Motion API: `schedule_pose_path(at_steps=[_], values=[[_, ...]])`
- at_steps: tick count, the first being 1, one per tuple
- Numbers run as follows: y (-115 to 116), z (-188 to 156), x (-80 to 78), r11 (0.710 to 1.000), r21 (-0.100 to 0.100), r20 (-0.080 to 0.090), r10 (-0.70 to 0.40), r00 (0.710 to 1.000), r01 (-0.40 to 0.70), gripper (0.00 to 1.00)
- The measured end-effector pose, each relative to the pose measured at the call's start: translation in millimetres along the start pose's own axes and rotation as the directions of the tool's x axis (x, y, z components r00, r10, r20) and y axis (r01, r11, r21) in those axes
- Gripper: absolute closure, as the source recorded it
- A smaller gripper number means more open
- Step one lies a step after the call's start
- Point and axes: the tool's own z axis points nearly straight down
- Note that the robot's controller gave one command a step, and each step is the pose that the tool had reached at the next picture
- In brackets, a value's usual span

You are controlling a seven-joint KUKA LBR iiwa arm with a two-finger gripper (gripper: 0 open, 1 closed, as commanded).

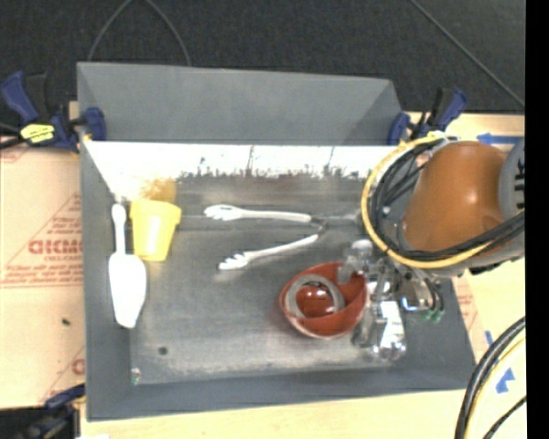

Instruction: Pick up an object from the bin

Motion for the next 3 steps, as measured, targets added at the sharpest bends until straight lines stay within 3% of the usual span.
schedule_pose_path(at_steps=[1, 2, 3], values=[[21.0, 104.8, 4.6, 0.994, 0.000, -0.001, 0.105, 0.994, -0.105, 0.00], [27.9, 55.2, 17.8, 0.995, 0.000, 0.017, 0.097, 0.995, -0.097, 0.00], [40.7, 75.4, 4.3, 0.977, -0.001, 0.008, 0.213, 0.977, -0.213, 0.00]])
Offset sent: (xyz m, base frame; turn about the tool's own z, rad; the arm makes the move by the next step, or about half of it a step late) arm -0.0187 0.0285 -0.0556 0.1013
